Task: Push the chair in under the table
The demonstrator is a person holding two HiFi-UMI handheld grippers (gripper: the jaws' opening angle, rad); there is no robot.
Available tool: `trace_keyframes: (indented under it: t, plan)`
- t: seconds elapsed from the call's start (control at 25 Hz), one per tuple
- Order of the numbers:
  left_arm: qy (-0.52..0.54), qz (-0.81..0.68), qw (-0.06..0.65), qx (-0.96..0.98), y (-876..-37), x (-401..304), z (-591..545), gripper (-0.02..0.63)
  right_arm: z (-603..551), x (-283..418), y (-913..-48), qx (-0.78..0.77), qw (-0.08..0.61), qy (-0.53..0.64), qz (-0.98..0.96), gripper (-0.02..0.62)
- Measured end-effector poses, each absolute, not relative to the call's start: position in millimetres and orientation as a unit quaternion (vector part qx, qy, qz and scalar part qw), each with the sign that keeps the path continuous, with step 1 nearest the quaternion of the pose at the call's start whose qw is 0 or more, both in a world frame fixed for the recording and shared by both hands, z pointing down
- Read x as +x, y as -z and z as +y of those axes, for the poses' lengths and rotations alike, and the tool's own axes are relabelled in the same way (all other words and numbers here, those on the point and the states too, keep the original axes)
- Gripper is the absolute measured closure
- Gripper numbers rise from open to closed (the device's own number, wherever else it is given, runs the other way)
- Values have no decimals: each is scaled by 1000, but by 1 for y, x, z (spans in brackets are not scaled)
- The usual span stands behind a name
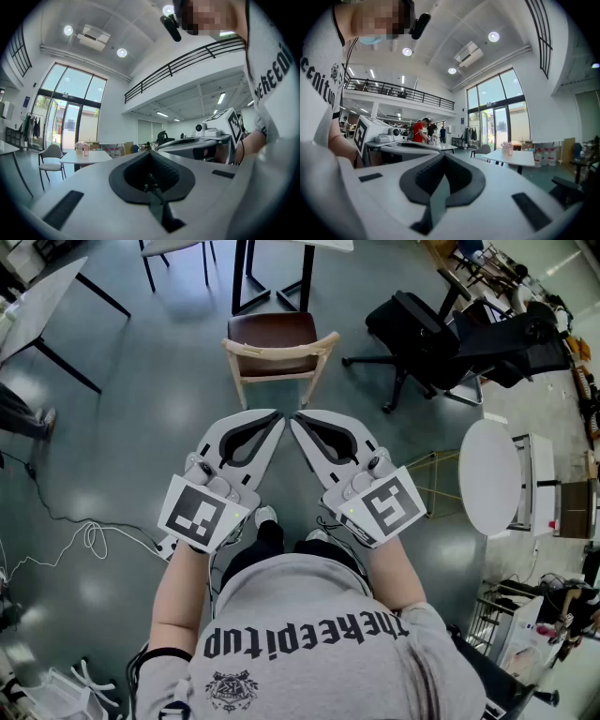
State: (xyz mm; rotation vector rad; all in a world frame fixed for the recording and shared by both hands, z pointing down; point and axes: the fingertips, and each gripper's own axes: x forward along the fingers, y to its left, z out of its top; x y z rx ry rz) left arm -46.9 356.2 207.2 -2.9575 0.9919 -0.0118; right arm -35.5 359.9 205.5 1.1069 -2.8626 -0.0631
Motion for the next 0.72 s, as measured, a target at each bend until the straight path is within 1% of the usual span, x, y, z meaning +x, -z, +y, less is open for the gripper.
trace_keyframes:
  t: [0.44,0.72]
  plan:
    - [4,314,9,-949,-210,-32,341,591,342,-21,-208,366,35,20,-930,586]
    - [4,309,3,-951,-216,-39,325,591,326,-24,-215,376,37,12,-926,586]
